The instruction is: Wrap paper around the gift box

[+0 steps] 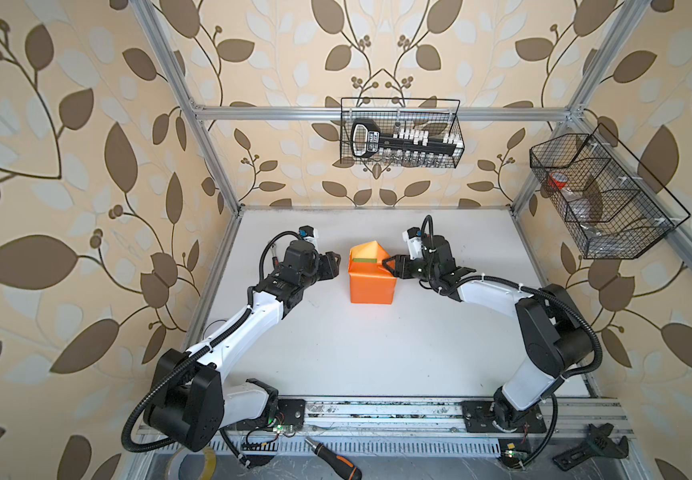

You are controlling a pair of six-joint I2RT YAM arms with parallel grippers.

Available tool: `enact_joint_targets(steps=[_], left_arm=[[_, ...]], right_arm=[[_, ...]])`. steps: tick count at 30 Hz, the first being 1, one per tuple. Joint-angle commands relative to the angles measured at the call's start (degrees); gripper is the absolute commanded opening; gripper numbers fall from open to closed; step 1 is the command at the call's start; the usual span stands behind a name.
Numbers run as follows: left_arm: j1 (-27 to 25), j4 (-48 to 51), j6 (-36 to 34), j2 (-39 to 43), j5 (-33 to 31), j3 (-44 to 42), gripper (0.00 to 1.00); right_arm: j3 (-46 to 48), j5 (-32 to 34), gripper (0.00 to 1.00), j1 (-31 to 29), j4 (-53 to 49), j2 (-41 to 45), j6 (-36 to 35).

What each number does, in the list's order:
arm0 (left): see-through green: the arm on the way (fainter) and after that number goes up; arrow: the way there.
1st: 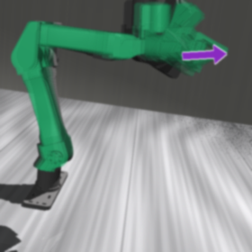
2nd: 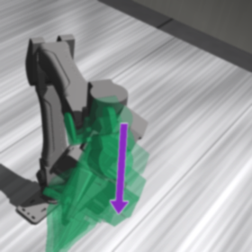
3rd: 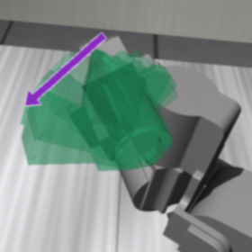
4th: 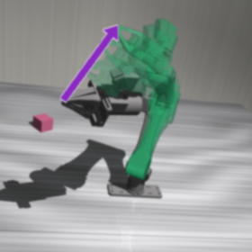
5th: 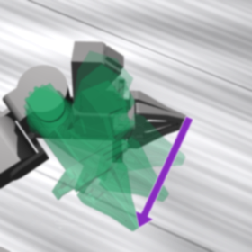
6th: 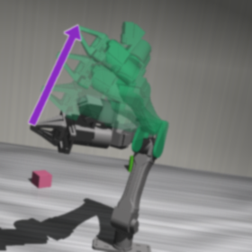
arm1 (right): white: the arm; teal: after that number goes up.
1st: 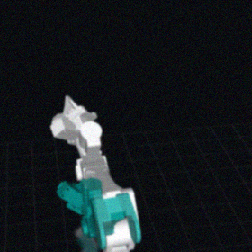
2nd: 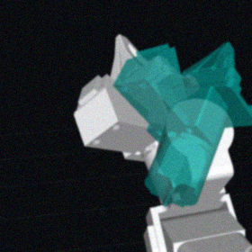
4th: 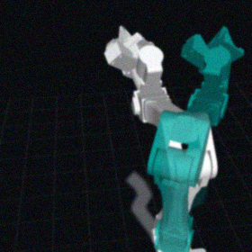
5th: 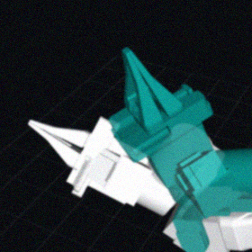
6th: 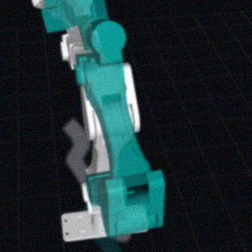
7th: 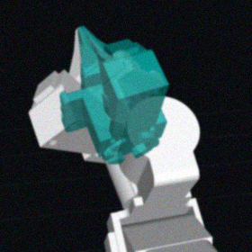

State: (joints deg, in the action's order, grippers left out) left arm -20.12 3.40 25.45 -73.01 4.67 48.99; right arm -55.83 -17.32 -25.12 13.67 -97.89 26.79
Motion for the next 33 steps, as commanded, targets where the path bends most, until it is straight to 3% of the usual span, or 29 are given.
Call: enact_joint_targets(steps=[1,9,21,33], left_arm=[[0.3,1.4,0.3,-3.4,4.2,3.8,0.57],[-0.3,-2.0,-1.1,-9.2,9.4,6.8,0.57],[-1.2,-2.2,-3.7,-16.6,11.7,9.4,0.6],[-1.1,0.7,-18.0,-19.8,14.6,12.1,0.69]], right_arm=[[2.7,1.5,0.59,-0.2,-6.0,-1.4,-1.0],[2.6,1.4,0.59,-0.2,-6.1,-1.1,-1.2],[3.0,1.0,0.58,-0.2,-6.3,-0.5,-2.1],[4.3,0.0,0.58,0.3,-5.8,0.9,-4.5]])
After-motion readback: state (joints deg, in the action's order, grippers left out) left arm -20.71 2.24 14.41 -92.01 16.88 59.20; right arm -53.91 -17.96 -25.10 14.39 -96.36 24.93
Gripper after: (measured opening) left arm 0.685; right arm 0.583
